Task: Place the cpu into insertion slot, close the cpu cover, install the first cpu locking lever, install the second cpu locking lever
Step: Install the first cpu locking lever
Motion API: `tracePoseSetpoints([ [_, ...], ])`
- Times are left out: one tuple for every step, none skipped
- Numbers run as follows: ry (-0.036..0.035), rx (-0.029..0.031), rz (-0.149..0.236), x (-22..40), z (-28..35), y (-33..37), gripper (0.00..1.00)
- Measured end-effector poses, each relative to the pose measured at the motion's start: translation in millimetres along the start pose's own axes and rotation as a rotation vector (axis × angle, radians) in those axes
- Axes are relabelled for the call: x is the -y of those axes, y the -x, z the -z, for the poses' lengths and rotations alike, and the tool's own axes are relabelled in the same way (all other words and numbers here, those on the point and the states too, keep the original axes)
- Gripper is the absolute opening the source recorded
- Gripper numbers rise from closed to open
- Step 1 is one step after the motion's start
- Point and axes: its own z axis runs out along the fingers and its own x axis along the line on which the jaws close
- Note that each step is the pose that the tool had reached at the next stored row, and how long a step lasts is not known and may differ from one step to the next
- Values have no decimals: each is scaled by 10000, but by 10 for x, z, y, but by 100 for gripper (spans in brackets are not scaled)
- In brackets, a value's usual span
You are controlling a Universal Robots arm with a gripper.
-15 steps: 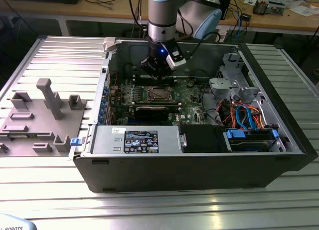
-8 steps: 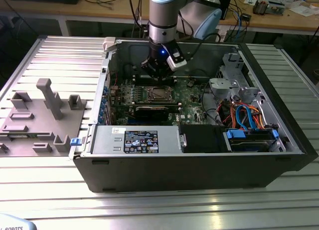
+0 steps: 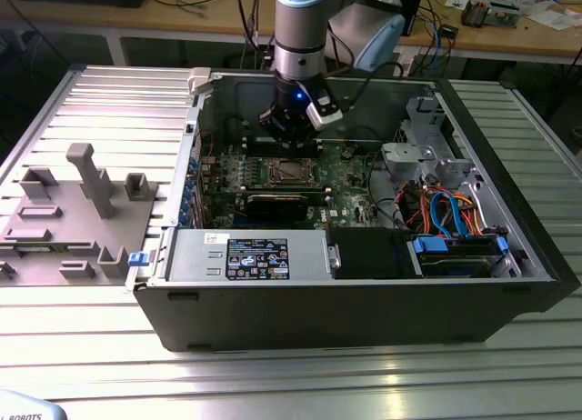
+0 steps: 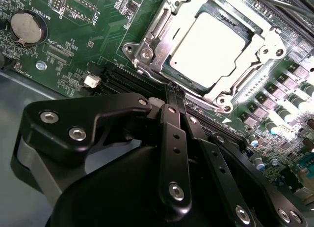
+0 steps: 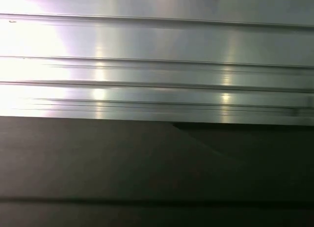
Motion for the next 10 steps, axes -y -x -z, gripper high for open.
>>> tracePoseSetpoints([
  [3, -12, 1, 0, -6, 11, 11],
  [2, -17, 3, 1, -7, 16, 11],
  [1, -20, 5, 1, -7, 19, 11],
  [1, -23, 7, 2, -7, 20, 11],
  [5, -26, 9, 4, -3, 19, 11],
  [27, -26, 13, 5, -4, 19, 11],
  [45, -25, 18, 7, -1, 17, 11],
  [58, -33, 25, 10, 6, 16, 11],
  [68, -32, 28, 6, 14, 18, 11],
  [98, -9, 30, 0, 26, 22, 11],
])
